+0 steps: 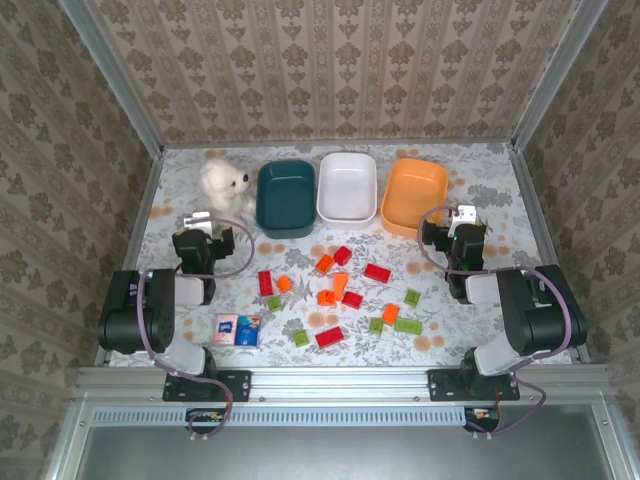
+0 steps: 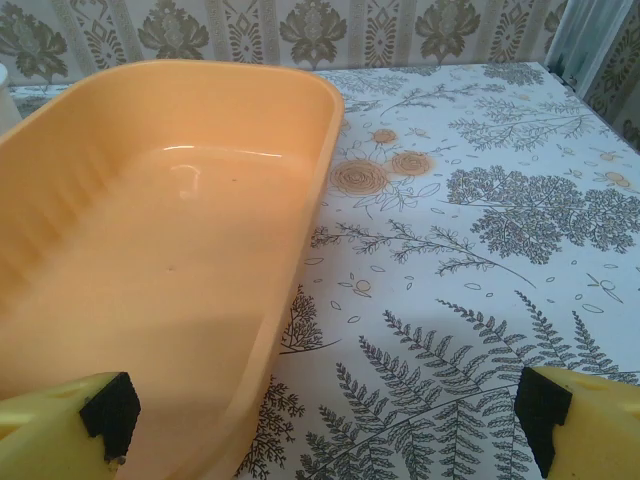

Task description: Sort the legos into containers by color

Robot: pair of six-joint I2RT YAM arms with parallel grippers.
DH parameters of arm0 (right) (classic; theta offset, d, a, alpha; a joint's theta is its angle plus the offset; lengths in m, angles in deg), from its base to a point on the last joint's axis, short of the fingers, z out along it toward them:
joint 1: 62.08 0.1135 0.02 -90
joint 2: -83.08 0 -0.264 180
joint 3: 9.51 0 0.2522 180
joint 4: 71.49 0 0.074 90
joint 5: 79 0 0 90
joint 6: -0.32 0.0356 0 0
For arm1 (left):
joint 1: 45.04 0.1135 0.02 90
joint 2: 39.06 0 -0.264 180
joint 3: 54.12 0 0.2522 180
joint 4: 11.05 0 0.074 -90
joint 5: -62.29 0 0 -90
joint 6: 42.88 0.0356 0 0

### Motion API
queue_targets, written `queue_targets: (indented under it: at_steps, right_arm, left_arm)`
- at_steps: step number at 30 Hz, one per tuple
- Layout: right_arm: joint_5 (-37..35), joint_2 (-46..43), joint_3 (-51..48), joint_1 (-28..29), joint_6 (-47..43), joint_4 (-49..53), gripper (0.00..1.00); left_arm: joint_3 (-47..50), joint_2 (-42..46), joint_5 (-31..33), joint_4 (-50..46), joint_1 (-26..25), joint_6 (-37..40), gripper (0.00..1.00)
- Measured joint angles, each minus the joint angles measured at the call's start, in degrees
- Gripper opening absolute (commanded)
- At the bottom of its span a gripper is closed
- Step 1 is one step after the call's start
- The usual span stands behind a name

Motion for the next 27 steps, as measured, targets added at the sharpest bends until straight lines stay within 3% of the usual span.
queue_targets:
  at_steps: [24,27]
  right_arm:
    - [0.0,0.02,0.0,0.0,0.0,-0.24,1.0]
    - [-0.81,-0.55,0.11,0.31,0.0,1.01,1.0]
  left_arm:
    - [0.0,0.0,0.0,0.02,0.0,0.0,1.0]
    - [0.0,1.05,3.19,-0.7,-1.88,0.94,1.0]
